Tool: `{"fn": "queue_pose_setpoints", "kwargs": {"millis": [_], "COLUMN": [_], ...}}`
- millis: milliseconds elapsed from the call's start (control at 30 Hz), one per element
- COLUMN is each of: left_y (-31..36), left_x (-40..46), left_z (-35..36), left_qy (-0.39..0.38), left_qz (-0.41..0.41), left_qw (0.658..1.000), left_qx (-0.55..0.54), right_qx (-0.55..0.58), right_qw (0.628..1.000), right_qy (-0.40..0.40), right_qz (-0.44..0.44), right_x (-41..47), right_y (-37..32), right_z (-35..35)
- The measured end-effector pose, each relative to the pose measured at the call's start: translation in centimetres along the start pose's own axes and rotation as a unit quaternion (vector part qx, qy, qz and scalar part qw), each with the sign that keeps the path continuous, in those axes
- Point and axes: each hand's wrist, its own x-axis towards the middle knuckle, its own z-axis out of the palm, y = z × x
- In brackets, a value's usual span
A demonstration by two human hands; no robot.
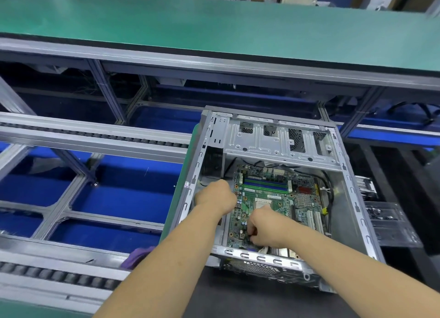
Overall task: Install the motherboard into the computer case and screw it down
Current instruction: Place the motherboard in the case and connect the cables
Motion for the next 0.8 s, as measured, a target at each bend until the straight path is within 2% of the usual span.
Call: {"fn": "queue_pose_setpoints", "kwargs": {"millis": [267,600,800], "left_y": [-0.1,0.3,0.2], "left_x": [0.4,0.5,0.6], "left_z": [0.2,0.1,0.2], "left_qy": [-0.001,-0.015,-0.014], "left_qz": [0.017,0.024,0.026], "left_qw": [0.999,0.998,0.999], "left_qx": [0.048,0.047,0.043], "right_qx": [-0.049,-0.141,-0.140], "right_qw": [0.998,0.989,0.989], "right_qy": [-0.022,-0.051,-0.055], "right_qz": [0.008,0.002,0.009], "right_x": [0.0,0.5,0.3], "right_y": [-0.9,-2.1,-2.6], "right_z": [0.1,-0.2,-0.3]}}
